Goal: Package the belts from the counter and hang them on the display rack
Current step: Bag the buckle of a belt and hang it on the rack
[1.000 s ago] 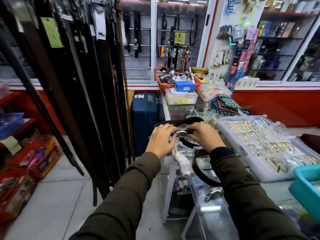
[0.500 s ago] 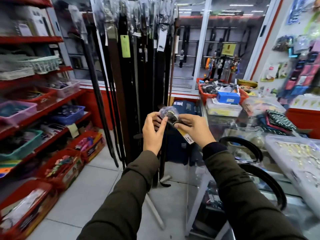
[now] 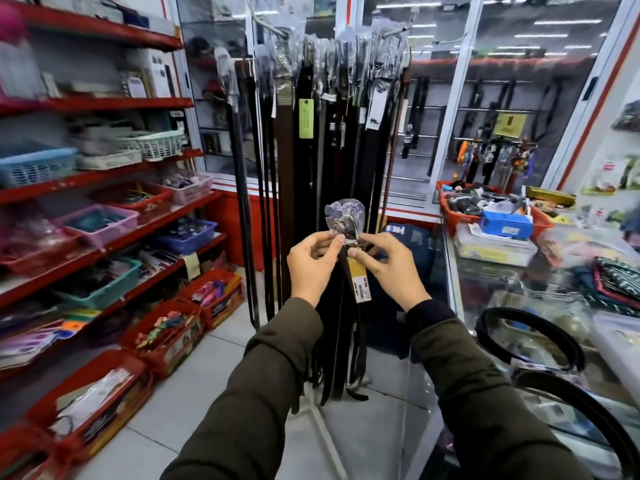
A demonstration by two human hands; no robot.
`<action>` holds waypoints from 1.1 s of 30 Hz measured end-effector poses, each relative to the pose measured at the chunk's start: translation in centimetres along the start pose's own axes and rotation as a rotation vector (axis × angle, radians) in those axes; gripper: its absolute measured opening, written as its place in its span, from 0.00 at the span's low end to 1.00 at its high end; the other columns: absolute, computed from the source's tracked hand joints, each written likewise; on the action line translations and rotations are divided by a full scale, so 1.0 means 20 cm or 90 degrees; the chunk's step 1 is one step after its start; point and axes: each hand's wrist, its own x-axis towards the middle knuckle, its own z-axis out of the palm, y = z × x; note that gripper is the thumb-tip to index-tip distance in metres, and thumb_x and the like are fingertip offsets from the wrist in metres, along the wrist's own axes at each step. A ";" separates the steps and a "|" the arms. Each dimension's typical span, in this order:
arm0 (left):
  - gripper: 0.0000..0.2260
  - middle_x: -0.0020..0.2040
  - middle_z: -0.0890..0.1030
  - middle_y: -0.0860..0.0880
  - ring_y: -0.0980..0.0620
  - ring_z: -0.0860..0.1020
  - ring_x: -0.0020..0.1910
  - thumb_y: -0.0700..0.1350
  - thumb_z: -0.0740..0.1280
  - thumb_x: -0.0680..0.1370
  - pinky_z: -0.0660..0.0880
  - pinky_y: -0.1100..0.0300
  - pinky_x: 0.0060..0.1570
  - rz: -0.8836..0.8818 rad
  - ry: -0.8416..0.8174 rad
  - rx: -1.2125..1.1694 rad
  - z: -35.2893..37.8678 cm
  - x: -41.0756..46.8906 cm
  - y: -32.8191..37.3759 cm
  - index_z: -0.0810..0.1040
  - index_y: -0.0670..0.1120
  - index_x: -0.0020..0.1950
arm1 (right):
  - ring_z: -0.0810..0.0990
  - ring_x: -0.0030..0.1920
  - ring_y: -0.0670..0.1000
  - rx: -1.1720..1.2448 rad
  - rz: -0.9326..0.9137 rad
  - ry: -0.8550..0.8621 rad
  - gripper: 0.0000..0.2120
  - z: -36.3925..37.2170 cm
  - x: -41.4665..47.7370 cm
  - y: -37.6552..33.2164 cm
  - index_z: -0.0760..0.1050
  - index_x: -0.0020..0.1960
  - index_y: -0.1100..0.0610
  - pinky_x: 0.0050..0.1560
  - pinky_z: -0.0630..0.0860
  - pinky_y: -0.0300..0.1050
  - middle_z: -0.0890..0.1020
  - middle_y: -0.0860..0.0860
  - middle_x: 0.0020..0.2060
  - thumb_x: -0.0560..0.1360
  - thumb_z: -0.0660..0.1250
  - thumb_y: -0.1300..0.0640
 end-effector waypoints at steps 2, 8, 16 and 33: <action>0.09 0.50 0.87 0.45 0.47 0.86 0.52 0.45 0.74 0.78 0.83 0.45 0.56 0.008 0.021 -0.024 -0.03 0.06 0.04 0.85 0.42 0.56 | 0.79 0.46 0.35 0.047 -0.006 -0.027 0.18 0.03 0.04 -0.04 0.80 0.63 0.47 0.46 0.74 0.27 0.82 0.39 0.47 0.74 0.74 0.51; 0.06 0.48 0.89 0.46 0.49 0.87 0.51 0.45 0.75 0.76 0.84 0.55 0.47 0.024 -0.007 -0.165 -0.13 0.27 0.23 0.87 0.47 0.52 | 0.88 0.48 0.48 0.255 -0.017 -0.002 0.12 0.11 0.26 -0.22 0.84 0.56 0.50 0.44 0.84 0.41 0.89 0.48 0.46 0.74 0.75 0.61; 0.09 0.46 0.89 0.49 0.54 0.87 0.48 0.41 0.73 0.78 0.84 0.62 0.49 0.058 -0.033 -0.182 -0.28 0.50 0.43 0.85 0.42 0.57 | 0.88 0.51 0.55 0.457 -0.006 0.027 0.10 0.27 0.54 -0.48 0.85 0.54 0.60 0.49 0.85 0.45 0.89 0.58 0.47 0.73 0.76 0.64; 0.08 0.50 0.87 0.39 0.50 0.87 0.44 0.39 0.74 0.77 0.83 0.63 0.42 0.102 0.034 -0.241 -0.38 0.98 0.94 0.85 0.38 0.54 | 0.87 0.43 0.54 0.571 -0.027 0.024 0.09 0.31 1.12 -1.02 0.84 0.51 0.66 0.42 0.85 0.41 0.87 0.59 0.43 0.72 0.76 0.64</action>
